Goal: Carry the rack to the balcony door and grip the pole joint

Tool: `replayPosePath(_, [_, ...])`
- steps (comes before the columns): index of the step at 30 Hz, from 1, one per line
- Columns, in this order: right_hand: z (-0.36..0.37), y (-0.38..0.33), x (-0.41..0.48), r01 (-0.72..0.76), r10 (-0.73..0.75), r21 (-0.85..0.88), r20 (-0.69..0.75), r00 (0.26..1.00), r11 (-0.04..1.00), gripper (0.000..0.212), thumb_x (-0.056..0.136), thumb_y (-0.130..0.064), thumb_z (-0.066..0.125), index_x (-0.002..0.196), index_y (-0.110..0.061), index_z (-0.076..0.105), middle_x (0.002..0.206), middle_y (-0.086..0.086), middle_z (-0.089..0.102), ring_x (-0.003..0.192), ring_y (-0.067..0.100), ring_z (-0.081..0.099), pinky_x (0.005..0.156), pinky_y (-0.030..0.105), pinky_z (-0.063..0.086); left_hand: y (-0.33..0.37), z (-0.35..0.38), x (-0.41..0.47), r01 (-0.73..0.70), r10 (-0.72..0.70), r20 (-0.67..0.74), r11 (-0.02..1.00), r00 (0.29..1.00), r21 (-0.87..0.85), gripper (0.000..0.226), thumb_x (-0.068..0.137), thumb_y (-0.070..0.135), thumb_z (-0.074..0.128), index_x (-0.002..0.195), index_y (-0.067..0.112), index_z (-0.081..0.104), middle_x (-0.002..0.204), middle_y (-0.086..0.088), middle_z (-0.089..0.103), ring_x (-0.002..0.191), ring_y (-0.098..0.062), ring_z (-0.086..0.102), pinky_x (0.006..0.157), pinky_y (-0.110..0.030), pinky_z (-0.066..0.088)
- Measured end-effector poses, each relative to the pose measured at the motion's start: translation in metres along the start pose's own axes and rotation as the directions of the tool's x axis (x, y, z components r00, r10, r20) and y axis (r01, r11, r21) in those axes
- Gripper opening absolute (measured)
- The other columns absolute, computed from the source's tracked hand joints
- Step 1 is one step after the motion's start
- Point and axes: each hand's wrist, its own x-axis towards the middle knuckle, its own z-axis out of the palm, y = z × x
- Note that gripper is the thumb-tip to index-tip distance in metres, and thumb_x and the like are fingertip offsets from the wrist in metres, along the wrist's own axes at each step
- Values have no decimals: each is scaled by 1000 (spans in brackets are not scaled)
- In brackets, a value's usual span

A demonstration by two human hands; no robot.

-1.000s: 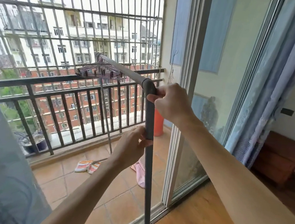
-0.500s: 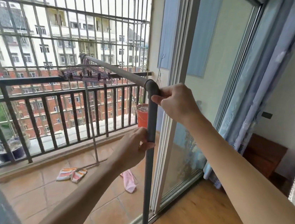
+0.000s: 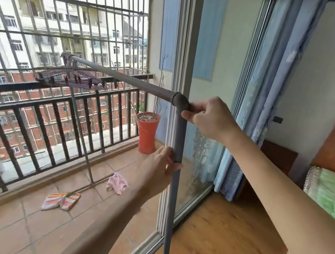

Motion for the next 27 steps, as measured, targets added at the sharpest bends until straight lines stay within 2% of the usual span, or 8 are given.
replayPosePath(5, [-15,17,-2,-35,35,0,-45,998,999,20,88,-25,70,106,-22,78,79,-14,67,82,7,62,61,3,35,10,23,12,-25,25,3,999,1000,-42,14,90,30,60,91,25,47,90,9,56,83,-15,59,68,-43,53])
replayPosePath(11, [-16,26,7,-21,23,72,-22,999,997,24,89,-22,70,111,-15,76,99,-3,76,95,13,68,78,15,47,8,29,23,-18,18,-19,999,1000,-31,13,89,24,64,91,18,53,90,6,61,82,-12,60,67,-41,53])
replayPosePath(13, [-17,28,11,-3,3,94,-2,1000,996,25,88,-22,71,112,-14,75,97,-6,77,93,10,69,83,18,48,7,31,24,-17,16,-21,1000,1000,-18,13,89,23,64,93,16,54,91,5,61,82,-11,60,68,-39,53])
replayPosePath(14, [-17,31,12,13,-14,109,11,1000,994,26,88,-21,71,112,-14,75,87,-13,75,85,1,68,80,14,47,7,32,25,-12,12,-21,1000,1000,-15,13,89,23,64,94,15,55,92,4,62,83,-11,60,68,-38,54])
replayPosePath(16, [-17,39,16,54,-58,151,20,998,987,24,88,-19,71,112,-12,75,51,-31,57,54,-14,56,59,-1,36,8,33,25,-2,1,-25,1000,1000,-12,14,90,23,63,97,13,55,93,3,62,85,-12,62,68,-39,54])
replayPosePath(18, [-18,50,21,88,-98,217,38,994,972,23,89,-15,70,111,-10,75,34,-31,42,39,-16,48,44,-1,31,9,36,24,9,-9,-39,1000,999,0,14,89,20,63,99,12,56,94,2,62,86,-13,62,68,-38,55])
replayPosePath(25, [-18,78,44,197,-273,392,148,951,899,18,83,-25,77,101,-22,78,50,-35,57,42,-11,52,45,-1,33,27,47,16,105,-96,-151,993,984,58,15,91,25,59,104,18,56,97,9,62,89,-9,61,75,-34,52])
replayPosePath(27, [-18,84,52,213,-331,456,197,923,864,18,80,-27,79,98,-26,79,57,-33,63,48,-13,54,52,-2,35,33,50,13,138,-123,-190,988,974,66,12,92,23,59,103,19,56,97,8,63,87,-9,61,75,-30,52])
